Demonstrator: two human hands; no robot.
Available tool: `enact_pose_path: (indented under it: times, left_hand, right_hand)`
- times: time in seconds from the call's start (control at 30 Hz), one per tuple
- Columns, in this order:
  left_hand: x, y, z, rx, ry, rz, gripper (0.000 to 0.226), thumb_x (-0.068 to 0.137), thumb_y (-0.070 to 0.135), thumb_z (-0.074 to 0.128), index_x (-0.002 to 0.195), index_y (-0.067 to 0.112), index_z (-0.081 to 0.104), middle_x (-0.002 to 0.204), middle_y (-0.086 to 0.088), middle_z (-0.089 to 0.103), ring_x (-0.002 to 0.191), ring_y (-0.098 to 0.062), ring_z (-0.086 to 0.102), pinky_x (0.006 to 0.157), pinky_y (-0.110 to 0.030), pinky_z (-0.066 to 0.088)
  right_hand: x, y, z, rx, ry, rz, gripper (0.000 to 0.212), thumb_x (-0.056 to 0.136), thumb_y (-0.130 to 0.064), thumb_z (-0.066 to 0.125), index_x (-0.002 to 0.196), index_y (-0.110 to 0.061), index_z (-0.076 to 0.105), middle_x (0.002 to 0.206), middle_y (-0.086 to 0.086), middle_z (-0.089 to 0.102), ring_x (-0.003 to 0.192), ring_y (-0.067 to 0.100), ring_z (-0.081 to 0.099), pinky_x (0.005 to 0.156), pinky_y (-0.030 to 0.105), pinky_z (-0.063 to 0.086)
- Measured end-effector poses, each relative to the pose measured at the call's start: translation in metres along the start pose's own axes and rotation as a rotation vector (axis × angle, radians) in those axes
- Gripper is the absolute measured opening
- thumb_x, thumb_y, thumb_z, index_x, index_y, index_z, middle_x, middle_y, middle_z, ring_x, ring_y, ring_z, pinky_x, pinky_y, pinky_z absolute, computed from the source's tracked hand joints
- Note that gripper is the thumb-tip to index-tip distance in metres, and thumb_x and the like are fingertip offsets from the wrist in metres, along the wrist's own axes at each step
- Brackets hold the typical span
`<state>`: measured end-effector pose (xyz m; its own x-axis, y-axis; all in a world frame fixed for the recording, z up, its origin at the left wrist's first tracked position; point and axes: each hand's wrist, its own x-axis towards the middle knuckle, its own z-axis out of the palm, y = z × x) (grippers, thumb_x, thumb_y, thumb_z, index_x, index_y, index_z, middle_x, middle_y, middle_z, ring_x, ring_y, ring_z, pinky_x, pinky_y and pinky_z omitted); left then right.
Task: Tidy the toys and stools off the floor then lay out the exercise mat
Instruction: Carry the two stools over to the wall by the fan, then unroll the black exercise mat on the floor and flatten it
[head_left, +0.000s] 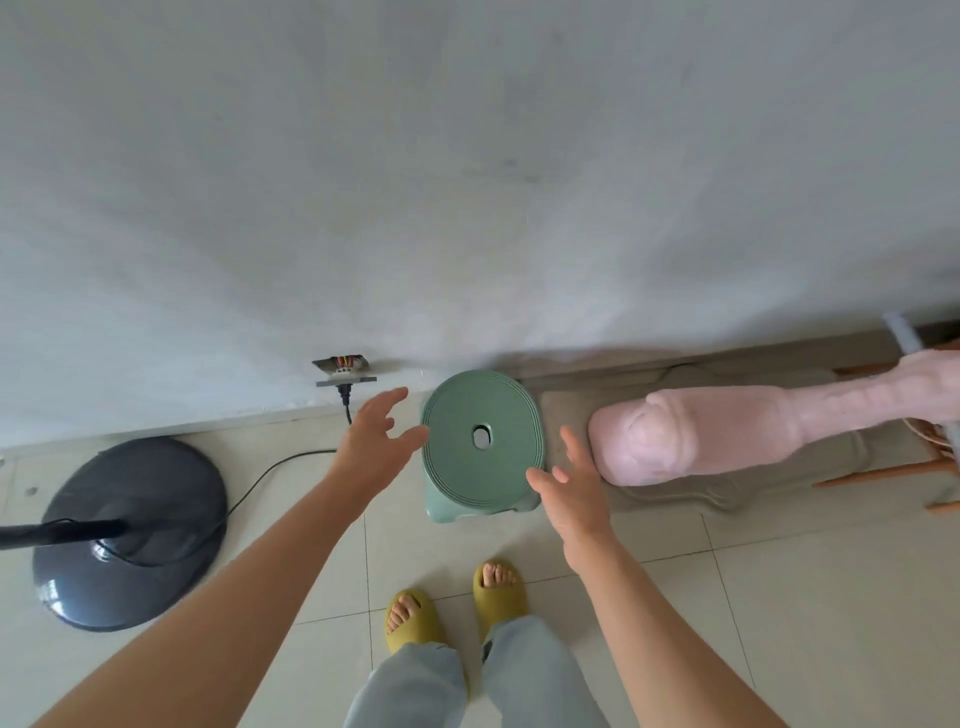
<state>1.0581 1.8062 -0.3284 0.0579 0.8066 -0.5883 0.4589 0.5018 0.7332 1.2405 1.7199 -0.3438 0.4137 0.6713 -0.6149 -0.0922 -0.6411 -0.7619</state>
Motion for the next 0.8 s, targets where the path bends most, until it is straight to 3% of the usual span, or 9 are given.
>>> enact_pose_path:
  times: [0.07, 0.13, 0.2, 0.37, 0.53, 0.8]
  left_hand:
    - [-0.021, 0.017, -0.011, -0.008, 0.0, 0.041, 0.052, 0.087, 0.016, 0.061, 0.135, 0.026, 0.045, 0.143, 0.0, 0.04, 0.129, -0.015, 0.042, 0.088, -0.032, 0.042]
    - [-0.045, 0.034, -0.024, -0.025, -0.001, 0.074, 0.05, 0.088, 0.016, 0.061, 0.135, 0.024, 0.046, 0.142, 0.0, 0.04, 0.128, -0.016, 0.042, 0.087, -0.03, 0.04]
    - [-0.064, 0.046, -0.036, -0.042, -0.005, 0.103, 0.049, 0.088, 0.015, 0.061, 0.134, 0.024, 0.047, 0.14, -0.002, 0.042, 0.127, -0.017, 0.043, 0.086, -0.029, 0.039]
    - [-0.098, 0.069, -0.055, -0.006, -0.041, 0.166, 0.05, 0.088, 0.015, 0.061, 0.134, 0.023, 0.046, 0.139, -0.005, 0.046, 0.125, -0.021, 0.047, 0.09, -0.028, 0.038]
    - [-0.118, 0.091, -0.061, 0.034, -0.102, 0.232, 0.049, 0.088, 0.016, 0.06, 0.135, 0.023, 0.047, 0.139, -0.001, 0.044, 0.127, -0.018, 0.045, 0.09, -0.029, 0.038]
    - [-0.13, 0.106, -0.065, 0.027, -0.149, 0.288, 0.048, 0.089, 0.018, 0.059, 0.135, 0.024, 0.046, 0.142, -0.001, 0.041, 0.128, -0.019, 0.044, 0.086, -0.029, 0.038]
  right_hand:
    - [-0.019, -0.015, -0.005, -0.014, 0.0, -0.025, 0.06, 0.087, 0.004, 0.051, 0.139, -0.021, 0.037, 0.099, -0.029, 0.047, 0.103, 0.008, 0.05, 0.063, 0.003, 0.043]
    - [-0.041, -0.027, -0.014, -0.023, -0.001, -0.029, 0.063, 0.086, 0.0, 0.053, 0.142, -0.022, 0.033, 0.127, -0.019, 0.05, 0.118, 0.012, 0.049, 0.081, 0.014, 0.042]
    - [-0.062, -0.037, -0.021, -0.051, 0.0, -0.036, 0.068, 0.086, -0.005, 0.054, 0.145, -0.026, 0.028, 0.146, -0.009, 0.037, 0.129, 0.015, 0.043, 0.089, 0.024, 0.036]
    - [-0.104, -0.06, -0.042, -0.079, 0.033, -0.073, 0.068, 0.087, -0.008, 0.055, 0.146, -0.028, 0.026, 0.149, -0.007, 0.034, 0.132, 0.018, 0.041, 0.089, 0.024, 0.031]
    - [-0.134, -0.068, -0.061, -0.108, 0.101, -0.092, 0.067, 0.087, -0.008, 0.054, 0.146, -0.026, 0.027, 0.149, -0.003, 0.035, 0.131, 0.018, 0.041, 0.098, 0.028, 0.036]
    - [-0.151, -0.076, -0.067, -0.119, 0.145, -0.092, 0.065, 0.087, -0.011, 0.054, 0.145, -0.028, 0.029, 0.143, -0.007, 0.04, 0.126, 0.016, 0.046, 0.092, 0.026, 0.034]
